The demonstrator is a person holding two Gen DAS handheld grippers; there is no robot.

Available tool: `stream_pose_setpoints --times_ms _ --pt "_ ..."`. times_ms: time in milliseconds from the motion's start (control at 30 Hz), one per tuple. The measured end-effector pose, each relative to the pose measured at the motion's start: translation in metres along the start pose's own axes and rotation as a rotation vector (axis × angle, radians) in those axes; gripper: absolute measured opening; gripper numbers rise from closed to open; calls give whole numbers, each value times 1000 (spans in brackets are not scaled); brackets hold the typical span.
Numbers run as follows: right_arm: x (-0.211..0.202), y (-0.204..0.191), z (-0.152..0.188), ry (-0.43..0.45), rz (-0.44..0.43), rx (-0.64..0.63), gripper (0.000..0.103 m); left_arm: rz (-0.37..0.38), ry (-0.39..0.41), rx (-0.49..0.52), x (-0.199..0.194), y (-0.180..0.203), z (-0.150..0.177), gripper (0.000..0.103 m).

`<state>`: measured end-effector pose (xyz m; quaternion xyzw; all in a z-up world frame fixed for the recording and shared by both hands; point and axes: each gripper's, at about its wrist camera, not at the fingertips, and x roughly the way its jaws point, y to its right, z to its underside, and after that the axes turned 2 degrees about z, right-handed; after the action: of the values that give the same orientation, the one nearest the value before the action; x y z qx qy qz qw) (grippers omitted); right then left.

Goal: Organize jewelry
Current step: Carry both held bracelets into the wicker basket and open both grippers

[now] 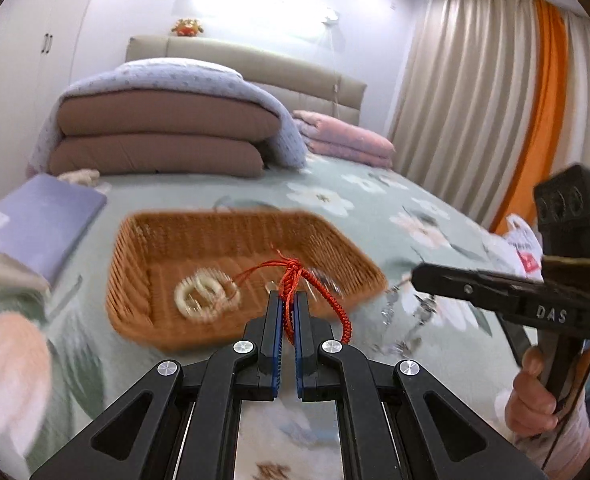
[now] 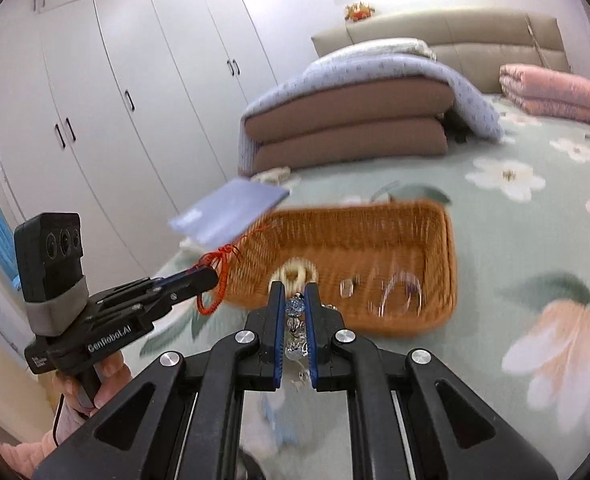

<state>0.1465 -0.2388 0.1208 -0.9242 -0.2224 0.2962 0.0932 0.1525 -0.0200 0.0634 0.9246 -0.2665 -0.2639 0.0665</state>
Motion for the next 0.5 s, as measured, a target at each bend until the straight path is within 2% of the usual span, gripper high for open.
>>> stream_pose_setpoints --times_ms 133,233,367,500 --pt "21 -6 -29 32 24 -25 12 -18 35 -24 9 -18 -31 5" --pt "52 -11 -42 -2 40 -55 12 -32 22 -45 31 -31 -43 5" --pt "96 -13 -43 -46 56 -71 11 -70 -20 -58 62 -46 -41 4" --pt "132 -3 -33 -87 66 -60 11 -161 -51 -19 81 -56 -29 5"
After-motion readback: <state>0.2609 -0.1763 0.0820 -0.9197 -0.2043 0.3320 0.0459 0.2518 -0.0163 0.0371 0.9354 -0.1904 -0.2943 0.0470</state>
